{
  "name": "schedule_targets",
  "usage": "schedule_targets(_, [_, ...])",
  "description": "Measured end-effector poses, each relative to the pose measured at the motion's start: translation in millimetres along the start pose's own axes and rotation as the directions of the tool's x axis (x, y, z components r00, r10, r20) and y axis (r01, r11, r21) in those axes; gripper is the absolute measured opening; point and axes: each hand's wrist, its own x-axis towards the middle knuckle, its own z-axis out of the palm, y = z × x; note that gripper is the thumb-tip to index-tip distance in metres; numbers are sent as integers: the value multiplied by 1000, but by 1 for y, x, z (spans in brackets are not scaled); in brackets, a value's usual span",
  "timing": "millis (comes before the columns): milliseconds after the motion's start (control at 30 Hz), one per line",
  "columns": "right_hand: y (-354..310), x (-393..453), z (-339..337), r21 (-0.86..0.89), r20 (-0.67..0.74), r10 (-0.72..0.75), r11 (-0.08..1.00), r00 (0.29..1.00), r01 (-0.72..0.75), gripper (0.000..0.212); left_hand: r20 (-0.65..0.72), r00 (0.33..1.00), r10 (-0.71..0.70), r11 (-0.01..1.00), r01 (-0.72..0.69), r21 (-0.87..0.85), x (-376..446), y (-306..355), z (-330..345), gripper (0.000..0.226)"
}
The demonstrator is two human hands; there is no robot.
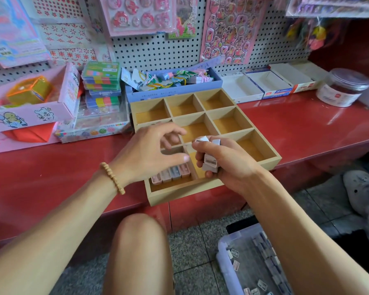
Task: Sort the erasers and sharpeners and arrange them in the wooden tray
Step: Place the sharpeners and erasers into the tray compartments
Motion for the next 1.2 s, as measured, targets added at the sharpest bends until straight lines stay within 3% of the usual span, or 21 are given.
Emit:
schedule_targets(133, [-2, -2, 7, 23, 76, -8, 1000, 997, 7, 11, -20, 996, 90, 988, -91, -121, 3, 10, 16, 23])
schedule_targets(233, [-1, -4, 5, 135, 102, 27, 990, 994, -41, 18, -35, 997, 68, 985, -73, -157, 3, 9, 17, 18])
schedule_targets(333, [2, -4, 3, 281, 30, 119, 952, 992, -123, 26, -35, 998, 55, 984, -60, -168, 3, 6, 17, 18])
schedule_targets(500, [4, -1, 8, 338, -47, 182, 928, 982, -156, 17, -10, 999, 42, 977, -43, -208, 6, 3, 17, 27])
schedule_targets(967, [-4, -2, 16, 106, -79, 63, 993, 995, -54, 14, 11, 999, -34, 943, 36, -331, 15, 8, 4, 21])
schedule_targets(1067, [-5, -1, 18, 134, -88, 103, 987, 991, -91, 13, -54, 996, -71, 911, 43, -411, 13, 10, 7, 28])
schedule_targets(1200, [-6, -1, 20, 189, -96, 133, 975, 986, -113, 18, -171, 980, -104, 887, 14, -462, 9, 15, 17, 13])
